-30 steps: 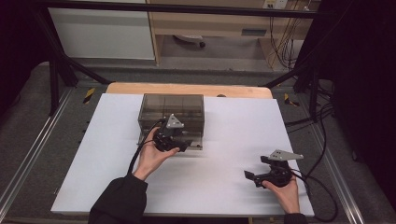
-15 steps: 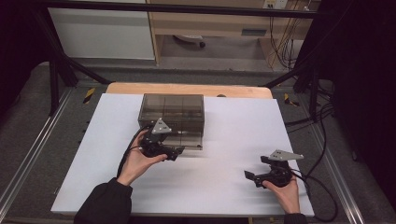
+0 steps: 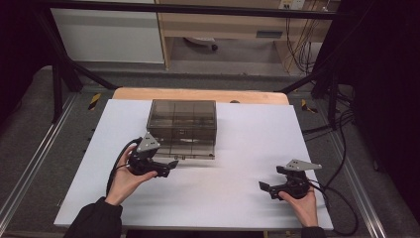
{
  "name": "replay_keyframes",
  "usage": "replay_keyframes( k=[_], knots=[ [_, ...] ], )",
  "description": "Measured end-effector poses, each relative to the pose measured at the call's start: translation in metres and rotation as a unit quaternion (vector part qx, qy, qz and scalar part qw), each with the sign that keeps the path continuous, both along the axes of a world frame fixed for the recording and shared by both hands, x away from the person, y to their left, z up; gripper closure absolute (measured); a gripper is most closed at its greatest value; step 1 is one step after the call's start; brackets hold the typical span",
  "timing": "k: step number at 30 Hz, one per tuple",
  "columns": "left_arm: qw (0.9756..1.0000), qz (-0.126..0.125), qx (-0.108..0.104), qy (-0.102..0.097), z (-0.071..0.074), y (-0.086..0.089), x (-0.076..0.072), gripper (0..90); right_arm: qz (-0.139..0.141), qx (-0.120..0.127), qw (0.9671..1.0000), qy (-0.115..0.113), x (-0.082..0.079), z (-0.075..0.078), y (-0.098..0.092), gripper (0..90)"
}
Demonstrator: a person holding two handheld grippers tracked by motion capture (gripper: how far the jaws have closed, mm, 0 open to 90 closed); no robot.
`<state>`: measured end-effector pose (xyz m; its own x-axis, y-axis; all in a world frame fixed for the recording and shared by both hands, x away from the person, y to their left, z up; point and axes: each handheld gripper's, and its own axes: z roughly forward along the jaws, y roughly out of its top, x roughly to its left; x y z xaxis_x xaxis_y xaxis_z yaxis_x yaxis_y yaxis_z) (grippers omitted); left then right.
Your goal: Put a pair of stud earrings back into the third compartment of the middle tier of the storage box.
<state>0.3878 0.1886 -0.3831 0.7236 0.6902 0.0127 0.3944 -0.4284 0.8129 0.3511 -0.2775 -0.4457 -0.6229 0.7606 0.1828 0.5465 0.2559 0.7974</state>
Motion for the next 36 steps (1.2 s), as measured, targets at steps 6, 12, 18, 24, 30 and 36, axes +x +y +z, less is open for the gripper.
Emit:
replay_keyframes(
  k=[6, 12, 18, 24, 30, 36],
  knots=[
    [0.9999, 0.01, 0.002, 0.001, -0.006, 0.018, -0.006, 10.6, 0.002, -0.001, 1.0, -0.001, 0.0, 0.0, 0.0, 0.6],
    [0.9997, 0.023, 0.007, 0.003, -0.011, 0.034, -0.014, 9.8, 0.001, 0.0, 1.0, -0.002, 0.0, 0.0, 0.0, 0.6],
    [0.9993, 0.037, -0.002, 0.008, -0.02, 0.052, -0.02, 9.6, 0.001, 0.001, 1.0, -0.004, 0.0, -0.001, -0.001, 0.6],
    [0.9988, 0.047, -0.01, 0.011, -0.028, 0.068, -0.025, 9.5, 0.0, 0.002, 1.0, -0.001, -0.001, -0.001, -0.001, 0.6],
    [0.9977, 0.063, -0.017, 0.016, -0.04, 0.083, -0.029, 9.5, -0.001, 0.003, 1.0, 0.002, -0.001, -0.001, -0.001, 0.6],
    [0.9971, 0.073, -0.015, 0.018, -0.048, 0.096, -0.031, 9.5, 0.0, 0.001, 1.0, 0.0, -0.001, -0.002, -0.001, 0.6]
  ],
)
